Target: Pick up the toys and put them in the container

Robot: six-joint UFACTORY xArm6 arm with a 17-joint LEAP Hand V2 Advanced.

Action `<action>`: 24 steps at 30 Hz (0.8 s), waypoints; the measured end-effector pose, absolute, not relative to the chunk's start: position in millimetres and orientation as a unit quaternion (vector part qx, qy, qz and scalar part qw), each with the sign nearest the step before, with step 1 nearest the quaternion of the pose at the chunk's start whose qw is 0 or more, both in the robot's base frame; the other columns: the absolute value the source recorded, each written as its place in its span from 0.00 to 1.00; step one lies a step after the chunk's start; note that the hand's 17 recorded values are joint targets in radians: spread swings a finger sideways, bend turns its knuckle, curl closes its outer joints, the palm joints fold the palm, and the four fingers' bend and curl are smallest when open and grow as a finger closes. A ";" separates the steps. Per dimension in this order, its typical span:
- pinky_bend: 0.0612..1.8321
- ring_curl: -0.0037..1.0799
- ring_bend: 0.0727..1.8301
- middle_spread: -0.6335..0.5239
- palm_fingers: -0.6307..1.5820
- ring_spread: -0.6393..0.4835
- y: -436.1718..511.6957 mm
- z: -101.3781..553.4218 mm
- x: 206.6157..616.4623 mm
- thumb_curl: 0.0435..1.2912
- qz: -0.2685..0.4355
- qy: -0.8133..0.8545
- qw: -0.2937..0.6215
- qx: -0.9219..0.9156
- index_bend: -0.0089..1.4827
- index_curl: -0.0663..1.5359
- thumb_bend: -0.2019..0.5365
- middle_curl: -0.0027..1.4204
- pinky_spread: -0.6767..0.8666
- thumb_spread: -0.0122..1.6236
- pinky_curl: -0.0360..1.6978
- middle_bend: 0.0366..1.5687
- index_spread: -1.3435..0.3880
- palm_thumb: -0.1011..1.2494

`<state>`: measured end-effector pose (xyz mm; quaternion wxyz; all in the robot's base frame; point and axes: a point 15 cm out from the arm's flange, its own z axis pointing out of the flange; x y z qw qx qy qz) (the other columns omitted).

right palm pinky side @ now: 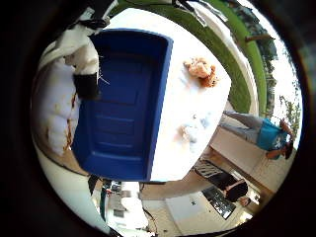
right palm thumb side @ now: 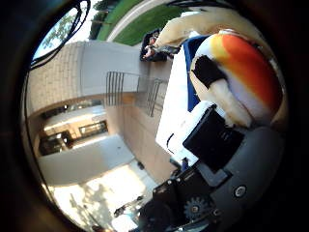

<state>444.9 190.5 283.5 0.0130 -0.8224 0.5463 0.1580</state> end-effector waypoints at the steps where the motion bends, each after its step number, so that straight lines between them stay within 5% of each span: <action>1: 0.84 0.69 0.72 0.40 0.56 0.55 191.1 277.8 446.4 0.46 0.161 0.547 0.009 -0.822 0.51 0.38 0.23 0.65 0.57 0.74 0.42 0.66 0.33 0.70; 4: 0.76 0.64 0.60 0.47 0.24 0.66 190.7 257.9 447.8 0.43 0.176 0.544 -0.008 -0.821 0.47 0.41 0.23 0.55 0.62 0.74 0.41 0.42 0.48 0.67; 6: 0.67 0.50 0.44 0.52 0.15 0.73 189.4 250.0 453.4 0.42 0.178 0.541 -0.016 -0.822 0.39 0.35 0.23 0.46 0.66 0.74 0.35 0.29 0.51 0.66; 13: 0.49 0.33 0.24 0.59 0.19 0.83 169.6 280.0 473.9 0.38 0.169 0.509 0.001 -0.844 0.18 0.26 0.23 0.32 0.72 0.71 0.25 0.08 0.50 0.67; 24: 0.37 0.30 0.19 0.60 0.26 0.83 10.8 370.2 471.3 0.32 0.063 0.553 -0.008 -0.831 0.11 0.22 0.23 0.23 0.74 0.69 0.19 0.07 0.53 0.61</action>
